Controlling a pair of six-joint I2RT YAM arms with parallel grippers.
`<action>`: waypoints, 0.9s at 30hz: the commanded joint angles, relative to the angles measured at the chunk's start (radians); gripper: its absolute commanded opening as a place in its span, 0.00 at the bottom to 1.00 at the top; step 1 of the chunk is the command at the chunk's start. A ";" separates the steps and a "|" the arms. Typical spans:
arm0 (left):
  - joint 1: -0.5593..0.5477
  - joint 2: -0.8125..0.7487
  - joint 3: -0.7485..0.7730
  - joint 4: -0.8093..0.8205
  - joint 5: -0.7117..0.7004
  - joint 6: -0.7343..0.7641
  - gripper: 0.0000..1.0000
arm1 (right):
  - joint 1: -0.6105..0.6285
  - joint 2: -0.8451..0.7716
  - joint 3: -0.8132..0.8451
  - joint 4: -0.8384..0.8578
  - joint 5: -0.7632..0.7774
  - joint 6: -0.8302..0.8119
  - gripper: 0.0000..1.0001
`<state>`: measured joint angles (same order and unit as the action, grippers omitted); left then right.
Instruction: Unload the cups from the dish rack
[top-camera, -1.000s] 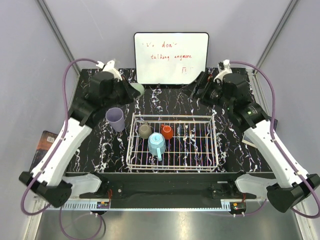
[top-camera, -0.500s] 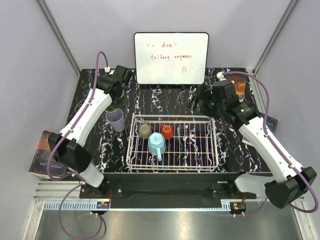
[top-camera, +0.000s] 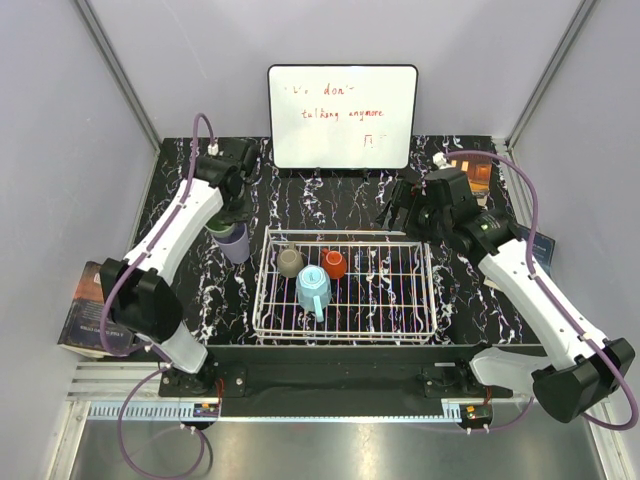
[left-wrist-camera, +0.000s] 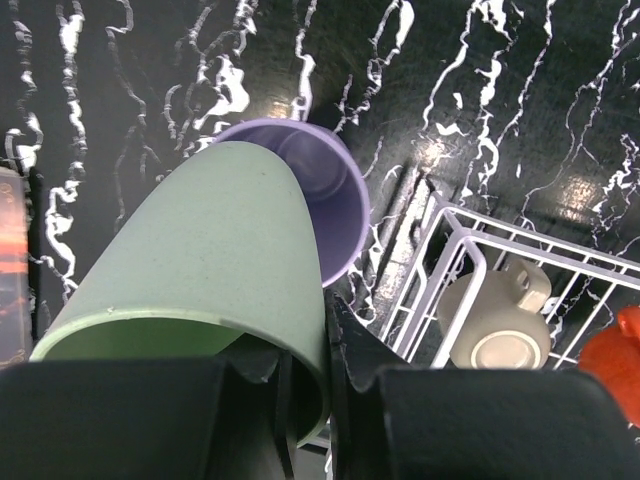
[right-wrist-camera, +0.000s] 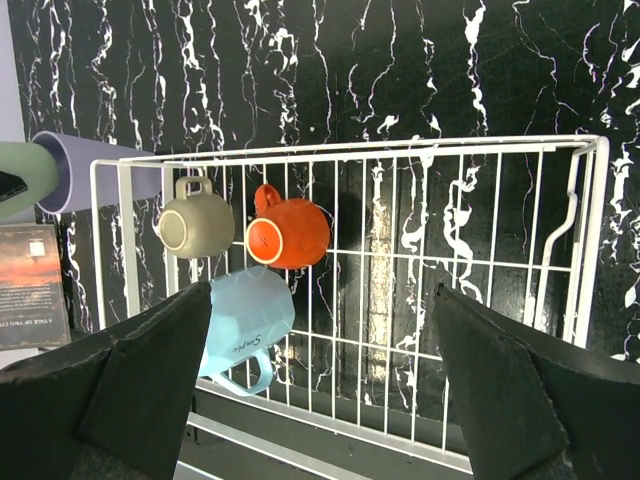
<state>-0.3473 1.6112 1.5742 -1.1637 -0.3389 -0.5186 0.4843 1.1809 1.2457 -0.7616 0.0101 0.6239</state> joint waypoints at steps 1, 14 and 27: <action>0.004 0.018 -0.026 0.090 0.060 0.008 0.00 | 0.002 -0.023 -0.011 -0.004 0.005 -0.021 0.98; 0.008 -0.008 -0.040 0.142 0.097 -0.004 0.46 | 0.000 -0.023 -0.019 -0.013 0.008 -0.030 1.00; 0.007 -0.143 0.107 0.113 -0.006 -0.037 0.80 | 0.010 -0.012 0.009 0.002 -0.120 -0.107 0.97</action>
<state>-0.3450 1.5642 1.6176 -1.0595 -0.2955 -0.5304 0.4843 1.1790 1.2232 -0.7830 -0.0154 0.5793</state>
